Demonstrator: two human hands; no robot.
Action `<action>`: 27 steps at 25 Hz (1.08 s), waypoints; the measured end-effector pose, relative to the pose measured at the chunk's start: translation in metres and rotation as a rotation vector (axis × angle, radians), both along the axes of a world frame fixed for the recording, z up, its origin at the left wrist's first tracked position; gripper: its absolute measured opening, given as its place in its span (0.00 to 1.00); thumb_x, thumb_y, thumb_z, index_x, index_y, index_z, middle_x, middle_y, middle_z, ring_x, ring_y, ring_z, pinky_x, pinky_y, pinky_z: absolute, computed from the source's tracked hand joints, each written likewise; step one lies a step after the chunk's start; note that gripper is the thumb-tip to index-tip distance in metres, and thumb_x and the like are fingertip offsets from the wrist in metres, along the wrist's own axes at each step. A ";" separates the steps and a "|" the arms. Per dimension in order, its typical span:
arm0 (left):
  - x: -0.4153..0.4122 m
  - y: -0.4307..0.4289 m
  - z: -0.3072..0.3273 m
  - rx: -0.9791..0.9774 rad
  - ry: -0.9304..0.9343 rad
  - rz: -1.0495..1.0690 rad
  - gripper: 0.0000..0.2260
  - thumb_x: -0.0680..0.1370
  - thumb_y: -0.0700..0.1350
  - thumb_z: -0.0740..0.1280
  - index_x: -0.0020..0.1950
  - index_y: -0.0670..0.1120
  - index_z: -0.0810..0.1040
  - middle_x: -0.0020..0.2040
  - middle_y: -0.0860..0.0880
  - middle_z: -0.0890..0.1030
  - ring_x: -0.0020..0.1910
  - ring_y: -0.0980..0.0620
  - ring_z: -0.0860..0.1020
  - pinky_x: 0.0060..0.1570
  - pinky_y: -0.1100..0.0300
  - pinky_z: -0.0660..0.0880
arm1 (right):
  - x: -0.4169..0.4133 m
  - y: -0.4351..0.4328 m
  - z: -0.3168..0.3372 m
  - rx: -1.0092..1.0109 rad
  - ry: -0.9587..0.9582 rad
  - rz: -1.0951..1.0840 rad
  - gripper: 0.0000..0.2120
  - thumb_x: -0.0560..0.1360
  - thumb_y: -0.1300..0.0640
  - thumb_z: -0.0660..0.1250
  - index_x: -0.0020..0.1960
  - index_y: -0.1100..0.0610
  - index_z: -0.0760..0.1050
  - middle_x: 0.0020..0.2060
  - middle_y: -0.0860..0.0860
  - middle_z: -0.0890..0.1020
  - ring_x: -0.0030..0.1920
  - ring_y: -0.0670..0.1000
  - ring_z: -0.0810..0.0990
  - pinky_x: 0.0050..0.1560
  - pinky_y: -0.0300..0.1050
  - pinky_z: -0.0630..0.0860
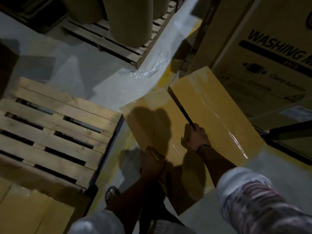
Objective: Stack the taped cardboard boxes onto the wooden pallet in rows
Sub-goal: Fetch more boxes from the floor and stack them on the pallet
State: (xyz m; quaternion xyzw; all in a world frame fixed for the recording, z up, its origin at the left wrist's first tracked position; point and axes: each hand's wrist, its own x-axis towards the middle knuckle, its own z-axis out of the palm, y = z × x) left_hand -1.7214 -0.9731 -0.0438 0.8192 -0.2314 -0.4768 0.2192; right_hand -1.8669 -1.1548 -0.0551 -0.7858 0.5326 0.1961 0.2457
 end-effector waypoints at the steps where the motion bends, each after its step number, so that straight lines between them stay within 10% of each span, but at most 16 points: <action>1: -0.002 -0.002 -0.001 -0.006 0.028 0.032 0.34 0.77 0.49 0.75 0.76 0.42 0.61 0.70 0.39 0.68 0.68 0.37 0.72 0.63 0.47 0.74 | -0.002 -0.003 -0.003 -0.015 0.016 0.015 0.34 0.78 0.44 0.66 0.78 0.53 0.57 0.74 0.58 0.59 0.69 0.66 0.63 0.65 0.62 0.69; 8: 0.011 -0.009 -0.006 -0.024 0.125 0.155 0.47 0.65 0.61 0.76 0.78 0.47 0.61 0.74 0.43 0.66 0.74 0.42 0.65 0.68 0.46 0.70 | 0.008 -0.009 -0.016 0.018 0.024 0.019 0.43 0.75 0.38 0.67 0.81 0.50 0.50 0.71 0.59 0.59 0.68 0.66 0.64 0.69 0.62 0.64; 16: 0.067 -0.023 0.007 -0.042 0.097 0.324 0.34 0.78 0.54 0.72 0.80 0.48 0.62 0.72 0.44 0.72 0.60 0.47 0.77 0.45 0.63 0.73 | 0.067 -0.019 0.018 -0.020 -0.095 0.098 0.45 0.69 0.32 0.71 0.79 0.43 0.55 0.75 0.58 0.56 0.71 0.67 0.61 0.69 0.62 0.67; 21: 0.146 -0.013 0.017 -0.071 -0.087 0.442 0.37 0.70 0.67 0.69 0.76 0.56 0.66 0.70 0.43 0.73 0.66 0.39 0.77 0.59 0.44 0.79 | 0.168 -0.029 0.068 -0.029 -0.334 0.263 0.42 0.69 0.36 0.75 0.76 0.38 0.58 0.78 0.50 0.48 0.74 0.67 0.59 0.67 0.64 0.72; 27: 0.252 0.022 0.114 -0.047 -0.366 0.658 0.40 0.74 0.69 0.67 0.82 0.55 0.59 0.81 0.43 0.54 0.76 0.31 0.57 0.71 0.36 0.63 | 0.334 0.005 0.123 -0.314 -0.342 0.734 0.39 0.71 0.31 0.67 0.77 0.41 0.61 0.80 0.56 0.50 0.68 0.67 0.65 0.64 0.63 0.69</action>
